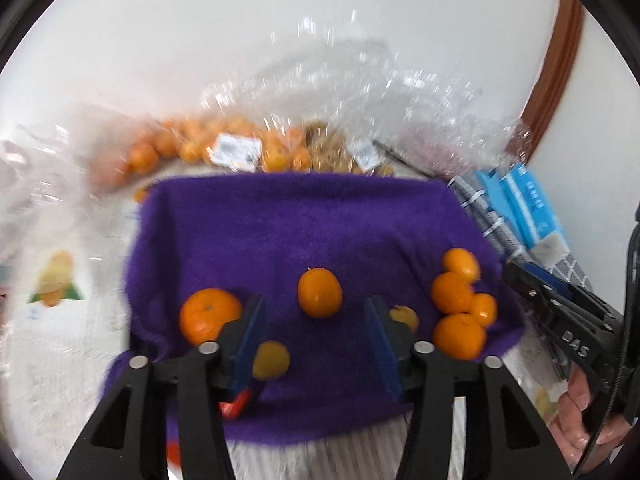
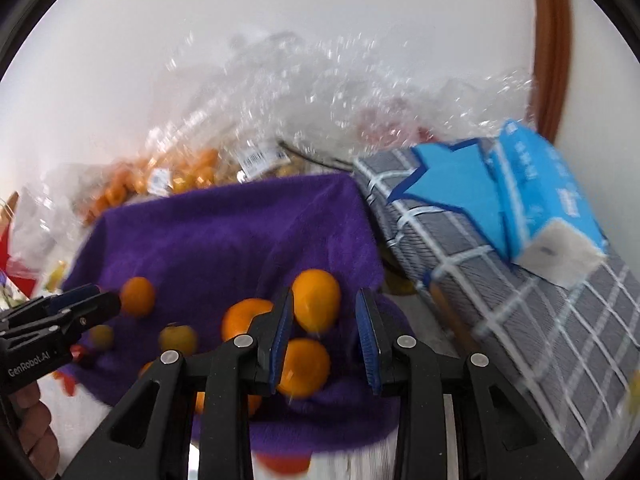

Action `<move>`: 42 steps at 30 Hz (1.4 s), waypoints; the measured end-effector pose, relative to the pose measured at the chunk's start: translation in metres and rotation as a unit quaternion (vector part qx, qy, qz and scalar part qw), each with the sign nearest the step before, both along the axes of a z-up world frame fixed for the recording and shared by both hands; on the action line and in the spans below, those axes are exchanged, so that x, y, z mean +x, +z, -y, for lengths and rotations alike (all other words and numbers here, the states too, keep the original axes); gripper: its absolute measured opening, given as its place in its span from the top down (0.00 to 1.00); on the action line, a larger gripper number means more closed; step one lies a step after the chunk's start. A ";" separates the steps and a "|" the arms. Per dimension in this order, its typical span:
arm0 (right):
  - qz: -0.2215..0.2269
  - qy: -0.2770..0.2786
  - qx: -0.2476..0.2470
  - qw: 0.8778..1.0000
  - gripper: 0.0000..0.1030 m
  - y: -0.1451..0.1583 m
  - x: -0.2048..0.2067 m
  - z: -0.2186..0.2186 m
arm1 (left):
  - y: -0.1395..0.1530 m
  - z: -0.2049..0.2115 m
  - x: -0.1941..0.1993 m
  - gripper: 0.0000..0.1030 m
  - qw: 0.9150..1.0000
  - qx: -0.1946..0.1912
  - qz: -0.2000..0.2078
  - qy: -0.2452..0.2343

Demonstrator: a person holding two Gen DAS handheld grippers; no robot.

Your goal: Organize fruits

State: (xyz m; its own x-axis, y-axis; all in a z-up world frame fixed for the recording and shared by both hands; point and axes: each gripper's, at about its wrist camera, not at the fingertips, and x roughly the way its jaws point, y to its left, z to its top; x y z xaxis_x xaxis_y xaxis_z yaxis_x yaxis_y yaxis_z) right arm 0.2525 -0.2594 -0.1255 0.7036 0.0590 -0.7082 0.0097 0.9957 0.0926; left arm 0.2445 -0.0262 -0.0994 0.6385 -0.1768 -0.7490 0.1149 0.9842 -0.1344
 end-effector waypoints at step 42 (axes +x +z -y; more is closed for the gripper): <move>0.074 -0.033 -0.041 0.996 0.11 0.130 -0.277 -0.033 | 0.117 -0.006 -0.231 0.05 0.993 0.021 0.113 0.041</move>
State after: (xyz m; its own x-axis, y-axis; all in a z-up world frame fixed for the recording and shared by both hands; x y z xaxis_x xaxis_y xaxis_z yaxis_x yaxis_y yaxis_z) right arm -0.0241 -0.2263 0.0042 0.8011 -0.0448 -0.5969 0.0682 0.9975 0.0167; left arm 0.0138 -0.0202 0.0173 0.8015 -0.0890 -0.5914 0.0570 0.9957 -0.0727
